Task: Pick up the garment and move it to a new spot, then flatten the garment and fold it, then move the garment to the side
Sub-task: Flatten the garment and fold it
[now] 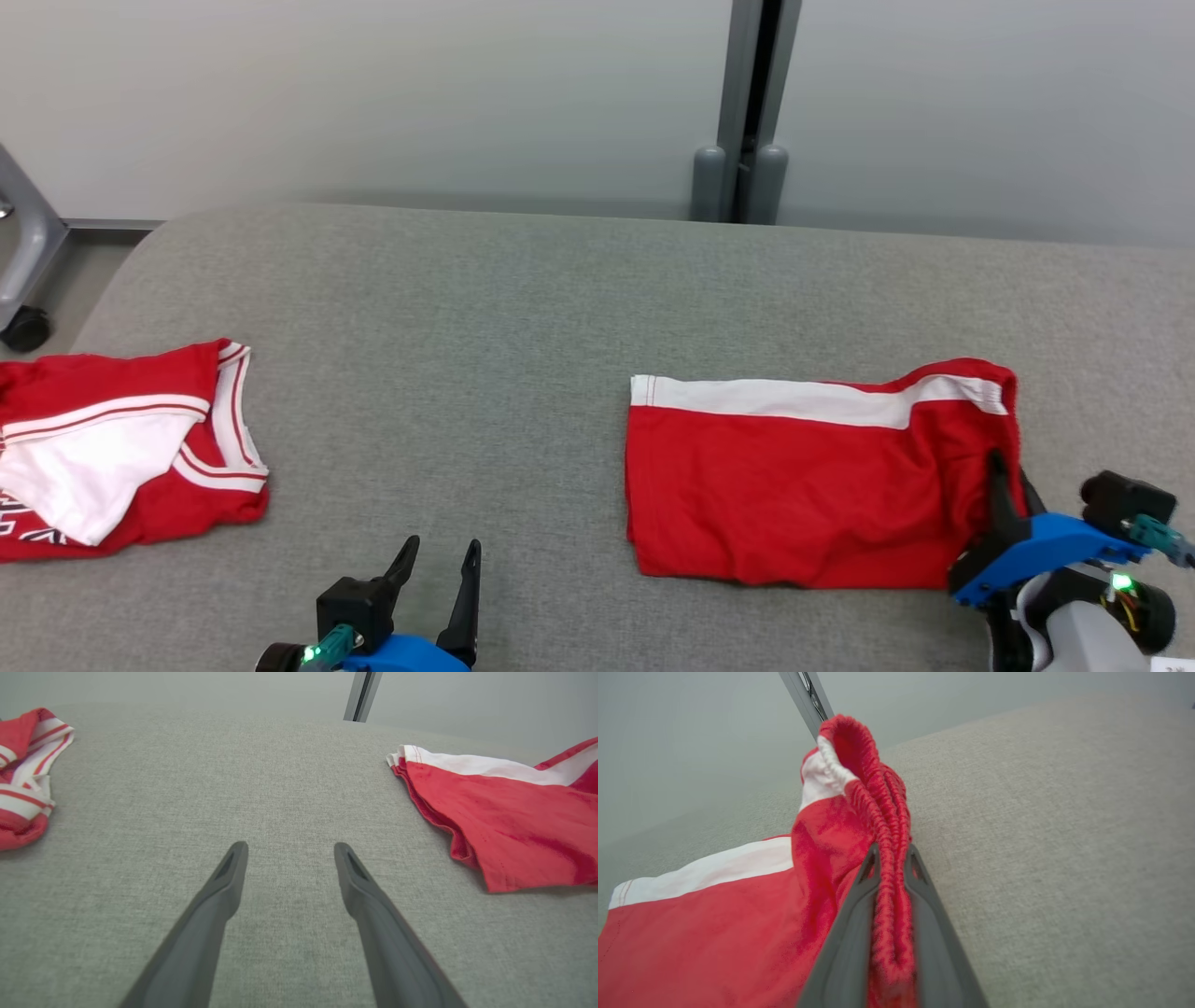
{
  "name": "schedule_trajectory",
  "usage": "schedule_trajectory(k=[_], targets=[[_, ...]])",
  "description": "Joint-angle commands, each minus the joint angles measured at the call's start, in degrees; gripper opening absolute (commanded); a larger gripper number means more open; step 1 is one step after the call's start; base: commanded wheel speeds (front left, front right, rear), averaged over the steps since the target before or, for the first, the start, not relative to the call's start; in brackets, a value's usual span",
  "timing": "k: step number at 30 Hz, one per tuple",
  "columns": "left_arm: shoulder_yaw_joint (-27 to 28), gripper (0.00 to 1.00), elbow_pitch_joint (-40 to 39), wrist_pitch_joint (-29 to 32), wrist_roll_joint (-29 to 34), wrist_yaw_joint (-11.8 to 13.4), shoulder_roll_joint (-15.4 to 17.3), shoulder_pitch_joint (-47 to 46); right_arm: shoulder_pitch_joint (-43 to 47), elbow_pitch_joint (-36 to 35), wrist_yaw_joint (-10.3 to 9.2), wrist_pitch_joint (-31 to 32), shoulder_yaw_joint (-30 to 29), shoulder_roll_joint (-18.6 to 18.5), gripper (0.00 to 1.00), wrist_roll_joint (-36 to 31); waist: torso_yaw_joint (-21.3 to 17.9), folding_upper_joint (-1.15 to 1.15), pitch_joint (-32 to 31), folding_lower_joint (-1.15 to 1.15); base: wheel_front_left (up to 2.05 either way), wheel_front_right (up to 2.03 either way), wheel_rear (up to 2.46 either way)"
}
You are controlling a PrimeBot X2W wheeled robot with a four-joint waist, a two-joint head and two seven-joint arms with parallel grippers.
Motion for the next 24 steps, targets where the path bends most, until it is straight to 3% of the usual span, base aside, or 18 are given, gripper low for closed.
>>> schedule_trajectory(k=[1, 3, 8, 11, 19, 21, 22, 24], targets=[[0.09, 1.00, 0.11, -0.25, 0.34, -0.19, 0.02, 0.07, -0.52, -0.45, 0.00, 0.11, 0.76, 0.23, 0.00, 0.54, 0.32, 0.00, -0.09, 0.00, 0.00, 0.00, 0.00], [0.11, 1.00, -0.17, -0.26, 0.07, -0.26, -0.15, -0.04, -0.62, -1.12, 0.00, 0.76, 3.63, 0.61, 0.00, 1.74, 1.23, 0.00, -0.48, 0.00, 0.00, 0.00, 0.00], [0.12, 1.00, -0.17, -0.25, 0.48, -0.44, -0.35, 0.34, 0.16, -3.87, 0.00, 2.11, 17.95, 0.53, 0.00, 12.33, 4.07, 0.00, -0.82, 0.00, 0.00, 0.00, 0.00], [0.35, 1.00, 0.01, -0.25, 0.52, -0.40, -0.40, 0.71, 0.69, -5.76, 0.00, 2.28, 24.54, 0.58, 0.00, 15.46, 6.08, 0.00, -0.92, 0.00, 0.00, 0.00, 0.00], [0.46, 1.00, 0.38, -0.25, 0.28, -0.60, -0.50, 1.37, 0.93, -4.86, 0.00, 1.95, 32.67, 0.54, 0.00, 17.93, 10.83, 0.00, -0.88, 0.00, 0.00, 0.00, 0.00], [0.72, 1.00, 0.43, -0.25, 0.27, -0.64, -0.51, 1.53, 0.25, -4.18, 0.00, 1.30, 33.68, 0.56, 0.60, 17.16, 11.24, 0.00, -0.84, 0.00, 0.00, 0.00, 0.00], [0.82, 1.00, 0.42, -0.25, 0.34, -0.64, -0.52, 1.54, 0.15, -4.11, 0.00, 1.13, 34.41, 0.56, 1.00, 17.44, 11.33, 0.00, -0.84, 0.00, 0.00, 0.00, 0.00], [1.24, 1.00, 0.36, -0.25, 0.31, -0.65, -0.51, 1.62, 0.07, -4.61, 0.00, 0.64, 36.12, 0.56, 1.00, 17.82, 11.08, 0.00, -0.94, 0.00, 0.00, 0.00, 0.00]])
